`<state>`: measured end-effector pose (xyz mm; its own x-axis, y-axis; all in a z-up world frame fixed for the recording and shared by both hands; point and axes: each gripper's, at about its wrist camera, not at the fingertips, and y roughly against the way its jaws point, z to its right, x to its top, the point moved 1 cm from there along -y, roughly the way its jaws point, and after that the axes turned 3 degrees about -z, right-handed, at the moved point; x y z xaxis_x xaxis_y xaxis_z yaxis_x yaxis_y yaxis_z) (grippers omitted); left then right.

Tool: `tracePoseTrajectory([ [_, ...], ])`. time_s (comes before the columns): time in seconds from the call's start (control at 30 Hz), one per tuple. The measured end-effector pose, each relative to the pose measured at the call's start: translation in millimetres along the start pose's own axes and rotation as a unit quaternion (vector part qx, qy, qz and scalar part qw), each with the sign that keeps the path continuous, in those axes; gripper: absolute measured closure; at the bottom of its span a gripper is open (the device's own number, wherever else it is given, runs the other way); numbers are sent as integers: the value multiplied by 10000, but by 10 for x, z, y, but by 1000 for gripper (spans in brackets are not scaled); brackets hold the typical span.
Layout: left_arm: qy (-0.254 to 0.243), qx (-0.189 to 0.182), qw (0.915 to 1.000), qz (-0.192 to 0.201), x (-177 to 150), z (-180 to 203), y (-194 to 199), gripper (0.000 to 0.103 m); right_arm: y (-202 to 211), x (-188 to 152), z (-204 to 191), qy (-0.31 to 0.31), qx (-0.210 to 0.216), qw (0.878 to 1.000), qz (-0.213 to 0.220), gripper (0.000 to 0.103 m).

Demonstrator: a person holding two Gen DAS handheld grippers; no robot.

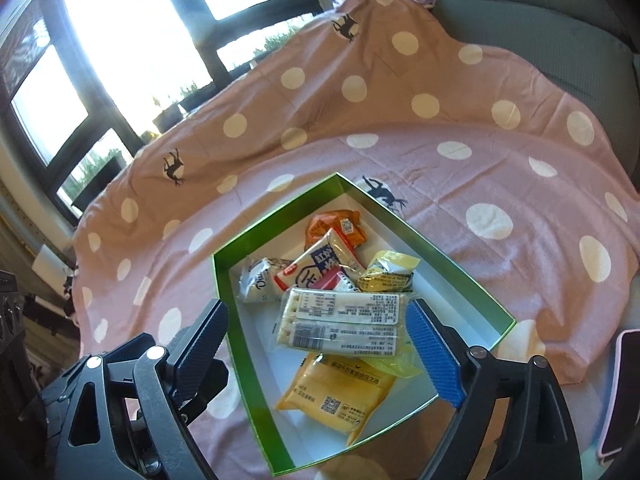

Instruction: Organize snacks

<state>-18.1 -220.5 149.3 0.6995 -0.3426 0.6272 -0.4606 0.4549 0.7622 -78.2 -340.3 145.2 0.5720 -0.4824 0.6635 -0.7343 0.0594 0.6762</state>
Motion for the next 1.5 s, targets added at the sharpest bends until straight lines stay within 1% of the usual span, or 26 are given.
tracePoseTrajectory([
  [0.17,118,24,9999,41,-72,-57,166,4,155,-45,-131,123,-111,9997,164,12],
  [0.4,100,131,9998,127,-157,-84,304,4,237,-114,-238,200,-206,9995,157,12],
  [0.5,116,240,9996,129,-187,-104,318,4,251,-151,-237,169,-288,9994,120,12],
  [0.7,203,180,9996,116,-234,-141,344,4,274,-203,-215,113,-384,9992,83,12],
  [1.07,315,191,9993,116,-270,-225,393,4,310,-233,-259,143,-328,9993,108,12],
  [1.27,296,301,9991,105,-297,-244,395,4,336,-240,-288,139,-286,9994,115,12],
  [1.5,292,201,9993,111,-321,-254,433,4,352,-252,-288,124,-298,9994,115,12],
])
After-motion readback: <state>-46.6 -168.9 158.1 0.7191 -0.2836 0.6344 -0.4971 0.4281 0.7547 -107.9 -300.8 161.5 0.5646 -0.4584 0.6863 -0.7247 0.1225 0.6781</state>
